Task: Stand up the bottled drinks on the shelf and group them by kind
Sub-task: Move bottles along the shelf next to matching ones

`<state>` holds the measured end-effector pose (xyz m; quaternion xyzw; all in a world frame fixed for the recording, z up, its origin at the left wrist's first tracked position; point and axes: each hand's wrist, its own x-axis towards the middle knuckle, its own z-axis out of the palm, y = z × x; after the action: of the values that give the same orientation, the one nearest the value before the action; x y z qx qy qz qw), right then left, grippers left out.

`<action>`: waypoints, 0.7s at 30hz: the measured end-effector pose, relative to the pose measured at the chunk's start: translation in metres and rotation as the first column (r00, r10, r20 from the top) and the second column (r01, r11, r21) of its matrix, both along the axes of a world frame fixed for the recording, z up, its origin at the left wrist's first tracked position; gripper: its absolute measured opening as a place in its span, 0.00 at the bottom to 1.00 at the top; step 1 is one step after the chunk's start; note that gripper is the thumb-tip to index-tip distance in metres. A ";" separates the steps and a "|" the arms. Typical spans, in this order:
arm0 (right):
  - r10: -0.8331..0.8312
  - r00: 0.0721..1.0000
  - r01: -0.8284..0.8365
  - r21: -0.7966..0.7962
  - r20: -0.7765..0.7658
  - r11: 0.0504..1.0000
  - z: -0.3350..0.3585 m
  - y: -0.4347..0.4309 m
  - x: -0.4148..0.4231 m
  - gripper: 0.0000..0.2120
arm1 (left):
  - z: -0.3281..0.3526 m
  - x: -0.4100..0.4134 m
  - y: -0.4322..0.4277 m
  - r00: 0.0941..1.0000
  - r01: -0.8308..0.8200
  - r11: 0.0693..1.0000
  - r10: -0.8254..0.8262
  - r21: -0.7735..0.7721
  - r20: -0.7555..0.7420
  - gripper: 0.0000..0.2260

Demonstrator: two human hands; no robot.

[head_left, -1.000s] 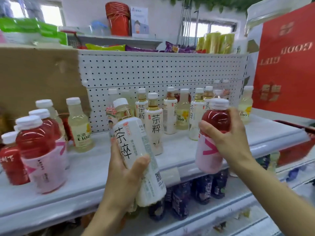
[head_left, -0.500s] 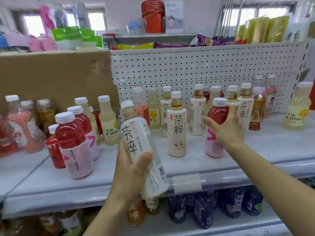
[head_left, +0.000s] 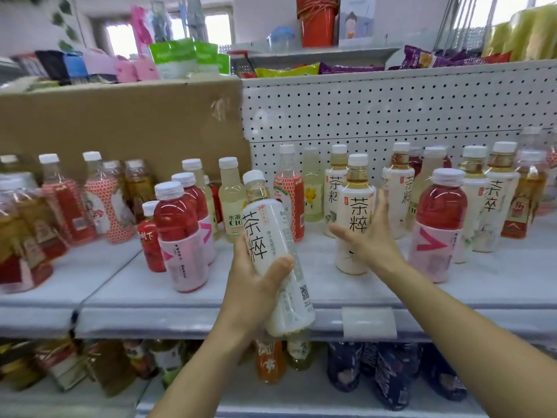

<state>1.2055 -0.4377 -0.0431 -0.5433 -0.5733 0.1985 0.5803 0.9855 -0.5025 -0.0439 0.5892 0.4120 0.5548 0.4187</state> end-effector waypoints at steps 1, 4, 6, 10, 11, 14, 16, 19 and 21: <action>0.007 1.000 -0.007 0.022 0.014 1.000 -0.003 0.001 0.000 0.53 | 0.001 -0.003 0.000 1.000 -0.004 1.000 0.004 0.000 -0.010 0.23; 0.019 0.997 -0.023 0.045 0.072 0.999 -0.004 -0.004 -0.005 0.46 | 0.000 -0.011 -0.004 1.000 -0.017 1.000 0.017 -0.008 -0.013 0.24; 0.040 0.994 -0.045 0.047 0.103 0.998 0.002 -0.012 -0.012 0.44 | -0.002 -0.018 -0.008 1.000 -0.023 0.999 0.024 -0.023 0.003 0.23; -0.003 0.980 -0.016 0.091 0.201 0.996 0.011 -0.038 -0.039 0.44 | -0.005 -0.040 -0.018 1.000 -0.019 0.999 0.020 -0.031 0.022 0.24; -0.019 0.978 -0.004 0.110 0.206 0.994 0.013 -0.046 -0.047 0.44 | -0.005 -0.048 -0.020 1.000 -0.018 0.999 0.019 -0.027 0.025 0.24; -0.032 0.988 0.006 0.163 0.153 0.987 0.020 -0.071 -0.078 0.42 | -0.005 -0.076 -0.029 0.999 -0.004 0.999 0.005 -0.033 0.051 0.24; 0.006 0.993 -0.026 0.170 0.119 0.985 0.022 -0.088 -0.112 0.41 | -0.008 -0.104 -0.037 0.998 -0.008 0.999 0.010 -0.037 0.064 0.23; 0.084 0.992 -0.097 0.145 0.093 0.985 0.017 -0.111 -0.169 0.40 | -0.012 -0.152 -0.051 0.998 -0.027 0.999 0.029 -0.036 0.054 0.21; 0.128 0.989 -0.136 0.129 0.069 0.982 0.011 -0.124 -0.209 0.37 | -0.016 -0.189 -0.059 0.998 -0.042 0.998 0.043 -0.039 0.040 0.21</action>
<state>0.9968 -0.5620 -0.0324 -0.4697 -0.6375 0.1812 0.5832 0.7969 -0.5616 -0.0599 0.5606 0.4264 0.5675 0.4265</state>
